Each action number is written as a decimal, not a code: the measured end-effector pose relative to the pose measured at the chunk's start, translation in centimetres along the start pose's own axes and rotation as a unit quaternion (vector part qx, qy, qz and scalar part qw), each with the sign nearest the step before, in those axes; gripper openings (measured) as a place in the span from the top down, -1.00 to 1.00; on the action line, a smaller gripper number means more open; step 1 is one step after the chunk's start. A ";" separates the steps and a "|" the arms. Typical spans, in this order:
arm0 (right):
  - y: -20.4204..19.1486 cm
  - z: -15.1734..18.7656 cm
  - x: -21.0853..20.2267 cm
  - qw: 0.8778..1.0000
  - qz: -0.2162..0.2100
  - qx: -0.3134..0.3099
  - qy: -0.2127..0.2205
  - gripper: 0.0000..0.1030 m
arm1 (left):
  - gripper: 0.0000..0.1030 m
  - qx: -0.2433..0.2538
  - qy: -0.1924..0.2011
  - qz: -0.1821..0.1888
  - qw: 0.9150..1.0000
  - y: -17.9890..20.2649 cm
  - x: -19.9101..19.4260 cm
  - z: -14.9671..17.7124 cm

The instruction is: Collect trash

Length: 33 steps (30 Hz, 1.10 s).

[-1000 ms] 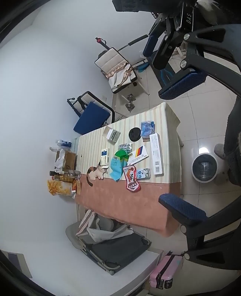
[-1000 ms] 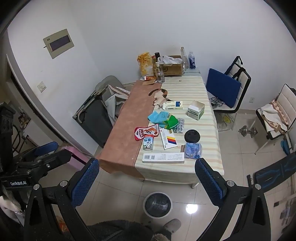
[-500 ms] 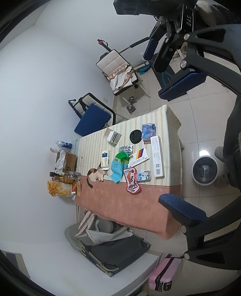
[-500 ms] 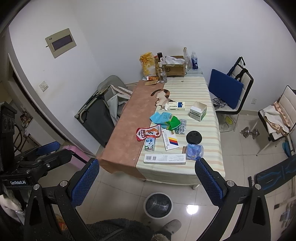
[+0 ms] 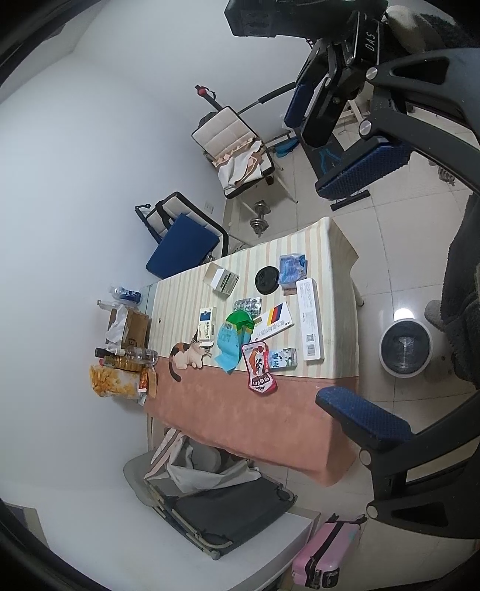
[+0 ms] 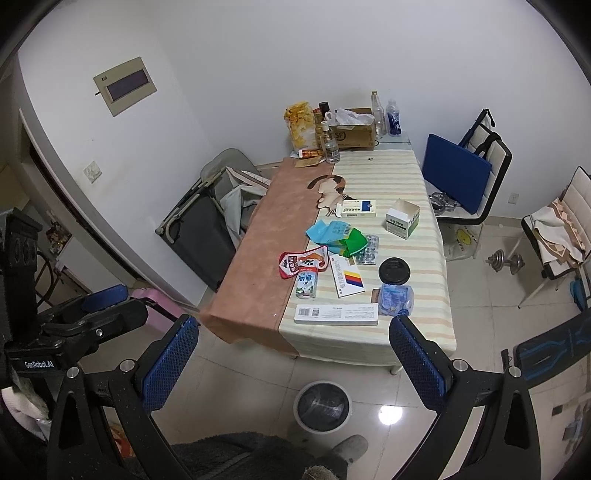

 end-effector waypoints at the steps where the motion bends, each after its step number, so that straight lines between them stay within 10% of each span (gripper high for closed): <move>1: 0.0 0.0 0.0 1.000 0.000 0.000 0.000 -1.00 | -1.00 0.000 0.000 0.001 1.000 -0.2 -0.1 0.0; 33: -0.3 -0.3 -0.3 1.000 -0.006 0.002 -0.001 -1.00 | -1.00 0.003 0.001 0.013 1.000 0.1 -0.2 0.0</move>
Point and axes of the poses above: each gripper's, at about its wrist camera, not at the fingertips, and x roughly the way its jaws point, y to its right, z to its underside, the point moved 5 cm from there along x, roughly the way its jaws point
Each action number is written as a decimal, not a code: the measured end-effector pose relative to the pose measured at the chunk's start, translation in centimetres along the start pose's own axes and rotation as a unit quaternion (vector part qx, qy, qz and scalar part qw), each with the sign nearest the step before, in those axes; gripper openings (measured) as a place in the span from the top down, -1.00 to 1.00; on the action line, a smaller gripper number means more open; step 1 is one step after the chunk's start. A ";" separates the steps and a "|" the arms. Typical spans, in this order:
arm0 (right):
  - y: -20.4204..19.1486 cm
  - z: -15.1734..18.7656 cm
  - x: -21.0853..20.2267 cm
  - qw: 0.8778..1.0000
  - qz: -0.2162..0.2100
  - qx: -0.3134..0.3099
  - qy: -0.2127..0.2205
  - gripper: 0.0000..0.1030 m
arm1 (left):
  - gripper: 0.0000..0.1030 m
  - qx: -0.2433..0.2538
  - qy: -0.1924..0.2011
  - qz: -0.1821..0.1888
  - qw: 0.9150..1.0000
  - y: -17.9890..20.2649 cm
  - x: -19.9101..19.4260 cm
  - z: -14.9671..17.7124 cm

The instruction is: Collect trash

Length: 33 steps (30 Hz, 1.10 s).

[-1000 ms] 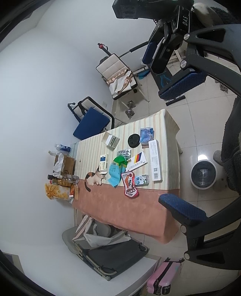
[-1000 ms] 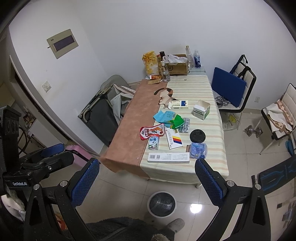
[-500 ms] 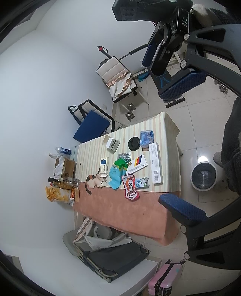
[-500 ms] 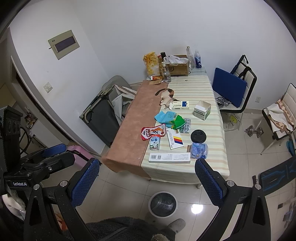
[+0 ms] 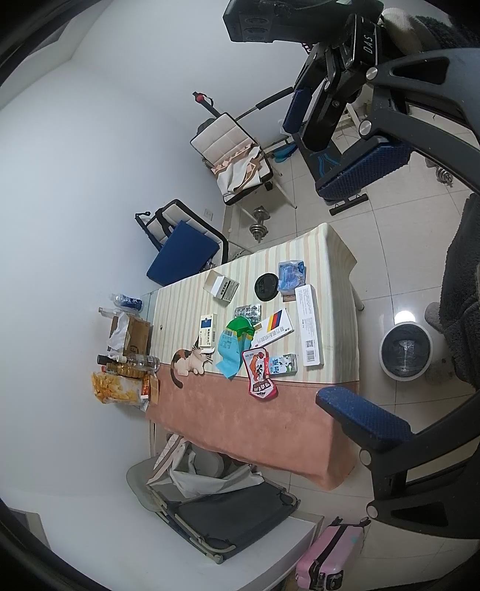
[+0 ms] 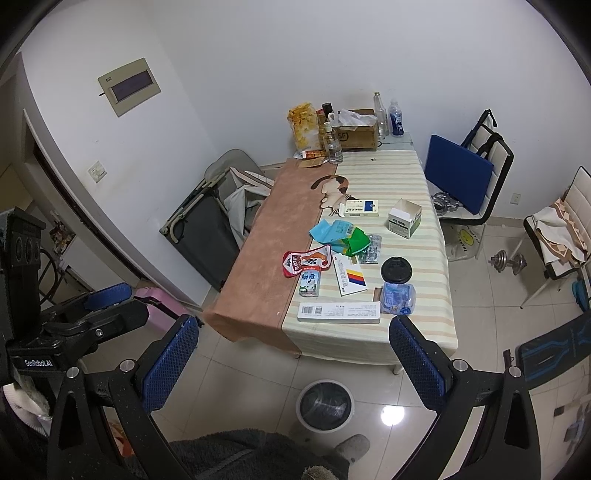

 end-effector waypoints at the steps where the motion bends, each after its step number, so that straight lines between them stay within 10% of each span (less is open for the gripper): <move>1: 0.0 0.0 0.0 1.000 0.000 0.000 0.000 -1.00 | -1.00 0.000 0.000 0.000 1.000 0.1 -0.1 0.0; 12: 0.0 0.2 -0.3 1.000 0.000 0.004 0.000 -1.00 | -1.00 0.005 -0.003 -0.003 1.000 0.0 -0.1 0.0; 23: 2.8 0.6 4.8 0.993 0.092 0.072 -0.020 -1.00 | -1.00 0.079 0.006 -0.178 0.981 -6.3 6.9 -0.7; 28: 7.4 2.4 11.9 0.979 0.156 0.092 -0.094 -1.00 | -1.00 0.200 -0.089 -0.172 0.961 -7.1 16.8 1.1; 33: 14.2 4.5 18.9 0.962 0.177 0.119 -0.172 -1.00 | -1.00 0.304 -0.204 -0.155 0.918 -5.9 27.5 3.9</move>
Point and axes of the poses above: each gripper's, at about its wrist camera, not at the fingertips, and x roughly the way its jaws point, y to its right, z to its underside, the point moved 5 cm from there along x, roughly the way its jaws point
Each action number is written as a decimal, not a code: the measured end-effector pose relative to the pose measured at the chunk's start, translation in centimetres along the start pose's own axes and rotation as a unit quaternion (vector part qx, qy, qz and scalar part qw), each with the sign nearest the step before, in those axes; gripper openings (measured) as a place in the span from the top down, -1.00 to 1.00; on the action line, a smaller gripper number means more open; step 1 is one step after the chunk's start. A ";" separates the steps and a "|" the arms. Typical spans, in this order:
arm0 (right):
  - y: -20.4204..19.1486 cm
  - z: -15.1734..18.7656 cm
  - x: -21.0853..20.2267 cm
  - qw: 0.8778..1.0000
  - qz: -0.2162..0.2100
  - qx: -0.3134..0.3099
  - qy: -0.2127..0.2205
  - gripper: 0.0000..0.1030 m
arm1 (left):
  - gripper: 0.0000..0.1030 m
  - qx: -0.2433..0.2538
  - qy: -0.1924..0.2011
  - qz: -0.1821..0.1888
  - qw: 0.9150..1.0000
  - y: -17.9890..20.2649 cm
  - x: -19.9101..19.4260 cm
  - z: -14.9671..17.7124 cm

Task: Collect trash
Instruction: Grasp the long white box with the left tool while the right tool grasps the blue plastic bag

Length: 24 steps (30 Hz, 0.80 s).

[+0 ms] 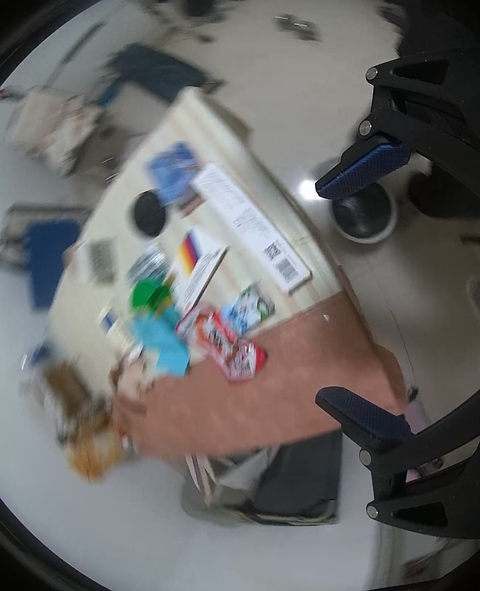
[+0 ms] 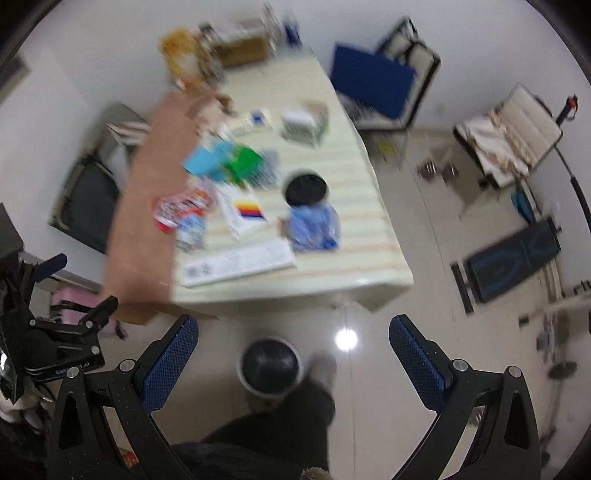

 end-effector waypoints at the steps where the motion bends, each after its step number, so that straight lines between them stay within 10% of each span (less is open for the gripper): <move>1: 0.9 -0.4 1.6 1.000 0.004 0.004 -0.011 -1.00 | -1.00 0.026 -0.016 -0.003 1.000 1.0 1.9 -0.7; 13: 9.4 -6.9 20.5 0.988 0.008 0.047 -0.145 -1.00 | -0.97 0.167 -0.136 0.044 0.976 7.6 15.8 -7.3; 17: 8.9 -8.6 23.3 0.986 -0.023 0.050 -0.158 -1.00 | -0.10 0.145 -0.159 0.089 0.972 7.9 17.1 -7.5; 24: 6.5 -11.6 26.2 0.984 -0.069 0.052 -0.155 -0.93 | -0.01 0.043 -0.160 0.091 0.982 5.5 16.4 -7.4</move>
Point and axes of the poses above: each gripper's, at about its wrist camera, not at the fingertips, and x roughly the way its jaws point, y to its right, z to its underside, the point moved 5 cm from there along x, roughly the way its jaws point
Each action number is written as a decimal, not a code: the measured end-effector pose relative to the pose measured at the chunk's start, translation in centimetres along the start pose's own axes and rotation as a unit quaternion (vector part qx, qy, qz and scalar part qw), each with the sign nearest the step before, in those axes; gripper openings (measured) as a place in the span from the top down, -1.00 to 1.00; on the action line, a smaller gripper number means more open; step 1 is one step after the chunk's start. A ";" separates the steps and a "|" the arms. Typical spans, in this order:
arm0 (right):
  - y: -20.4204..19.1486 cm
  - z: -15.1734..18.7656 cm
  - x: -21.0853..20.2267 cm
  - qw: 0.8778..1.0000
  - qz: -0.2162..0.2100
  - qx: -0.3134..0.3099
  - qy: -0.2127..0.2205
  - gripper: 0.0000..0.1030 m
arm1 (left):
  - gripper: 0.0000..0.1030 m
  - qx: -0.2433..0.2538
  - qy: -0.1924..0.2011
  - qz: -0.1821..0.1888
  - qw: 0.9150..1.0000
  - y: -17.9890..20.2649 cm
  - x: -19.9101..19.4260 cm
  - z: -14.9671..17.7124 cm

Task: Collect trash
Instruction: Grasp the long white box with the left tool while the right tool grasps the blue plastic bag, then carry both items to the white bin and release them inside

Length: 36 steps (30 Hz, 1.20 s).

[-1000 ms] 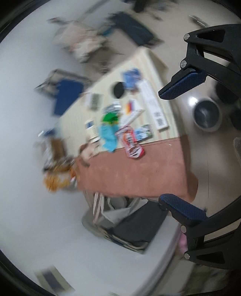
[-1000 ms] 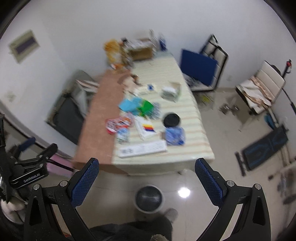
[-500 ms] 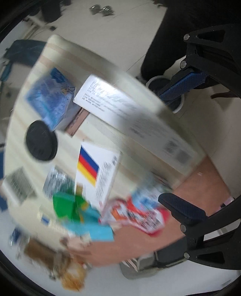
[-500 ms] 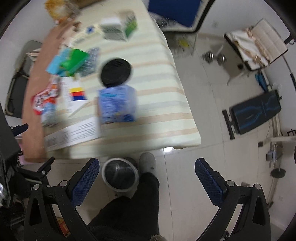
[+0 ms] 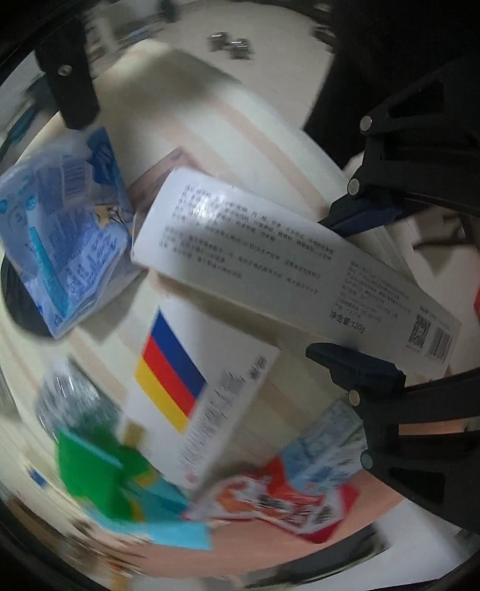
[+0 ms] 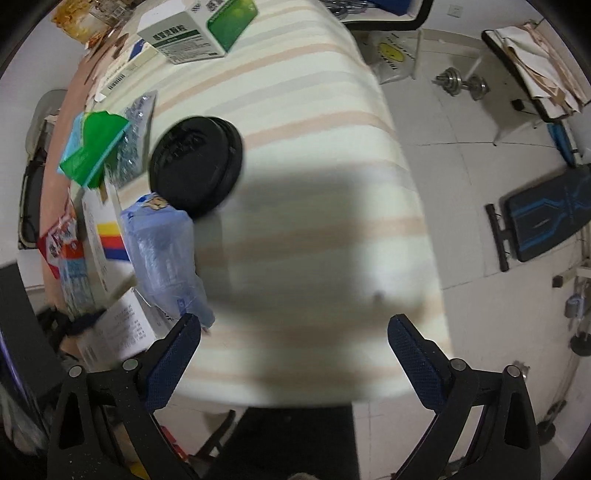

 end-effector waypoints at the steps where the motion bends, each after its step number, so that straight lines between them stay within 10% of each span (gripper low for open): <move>1: -0.5 -0.2 0.2 1.000 -0.011 -0.001 0.001 -0.92 | 0.00 -0.017 0.002 0.004 1.000 -0.5 -0.3 0.2; 10: -4.8 -2.6 0.3 0.997 -0.064 -0.005 0.030 -0.90 | 0.02 -0.225 0.019 0.022 0.974 -5.3 -2.8 4.1; 17: -6.6 -3.2 1.8 0.998 -0.037 -0.016 0.051 0.80 | 0.03 -0.319 0.045 0.028 0.946 -8.0 -4.1 7.6; 26: -6.5 3.0 -4.5 0.991 -0.055 0.004 0.123 0.87 | 0.03 -0.342 0.119 0.080 0.929 -10.4 -8.3 13.5; 36: -4.9 22.7 -3.7 0.988 -0.064 0.060 0.128 0.87 | 0.03 -0.329 0.151 0.208 0.909 -6.6 -9.0 26.2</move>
Point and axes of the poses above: each gripper's, at about its wrist camera, not at the fingertips, and x roughly the way its jaws point, y to its right, z to its underside, the point moved 5 cm from there along x, roughly the way its jaws point
